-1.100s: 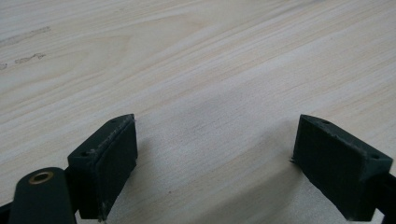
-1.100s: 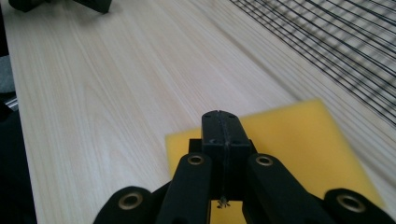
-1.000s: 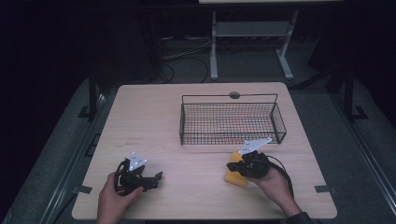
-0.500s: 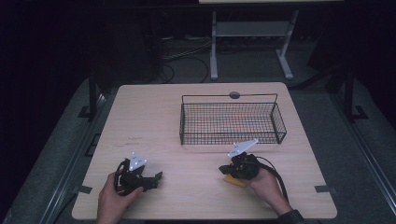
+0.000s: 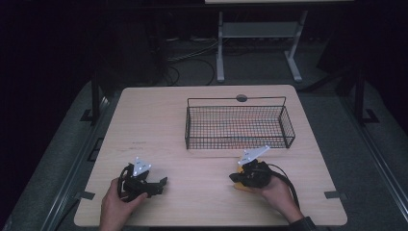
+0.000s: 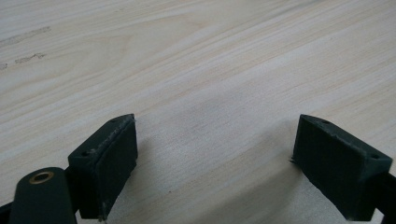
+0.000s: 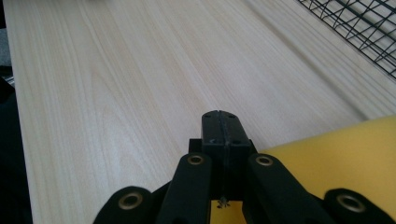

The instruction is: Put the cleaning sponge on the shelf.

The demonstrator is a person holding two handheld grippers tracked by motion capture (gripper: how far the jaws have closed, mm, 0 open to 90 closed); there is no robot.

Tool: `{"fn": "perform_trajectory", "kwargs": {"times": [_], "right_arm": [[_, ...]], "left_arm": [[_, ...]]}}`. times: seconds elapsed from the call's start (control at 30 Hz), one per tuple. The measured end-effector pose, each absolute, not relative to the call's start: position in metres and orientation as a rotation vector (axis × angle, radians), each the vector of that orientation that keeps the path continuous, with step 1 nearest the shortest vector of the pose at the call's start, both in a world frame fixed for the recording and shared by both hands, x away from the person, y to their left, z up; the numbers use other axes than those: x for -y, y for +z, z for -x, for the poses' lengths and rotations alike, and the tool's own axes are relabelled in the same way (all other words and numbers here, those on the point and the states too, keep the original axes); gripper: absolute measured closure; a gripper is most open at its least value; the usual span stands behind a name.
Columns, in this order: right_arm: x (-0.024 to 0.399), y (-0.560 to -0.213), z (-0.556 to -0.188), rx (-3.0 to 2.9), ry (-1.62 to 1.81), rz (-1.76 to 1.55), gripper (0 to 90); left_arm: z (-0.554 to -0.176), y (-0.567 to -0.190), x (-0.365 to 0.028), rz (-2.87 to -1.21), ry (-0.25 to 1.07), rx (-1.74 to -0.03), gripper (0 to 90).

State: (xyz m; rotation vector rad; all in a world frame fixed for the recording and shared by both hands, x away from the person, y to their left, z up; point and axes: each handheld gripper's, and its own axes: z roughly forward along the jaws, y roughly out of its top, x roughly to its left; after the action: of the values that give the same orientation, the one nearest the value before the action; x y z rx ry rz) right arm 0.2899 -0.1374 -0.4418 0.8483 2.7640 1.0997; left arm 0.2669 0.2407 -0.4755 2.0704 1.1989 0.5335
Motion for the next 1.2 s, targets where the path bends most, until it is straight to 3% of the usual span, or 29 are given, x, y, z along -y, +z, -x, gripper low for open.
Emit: {"fn": "perform_trajectory", "kwargs": {"times": [1.2], "right_arm": [[0.195,-0.439,-0.269,-2.689,1.031,-0.996,89.9]], "left_arm": [[-0.267,-0.475,-0.241,-2.071,0.536,-1.199,12.9]]}}
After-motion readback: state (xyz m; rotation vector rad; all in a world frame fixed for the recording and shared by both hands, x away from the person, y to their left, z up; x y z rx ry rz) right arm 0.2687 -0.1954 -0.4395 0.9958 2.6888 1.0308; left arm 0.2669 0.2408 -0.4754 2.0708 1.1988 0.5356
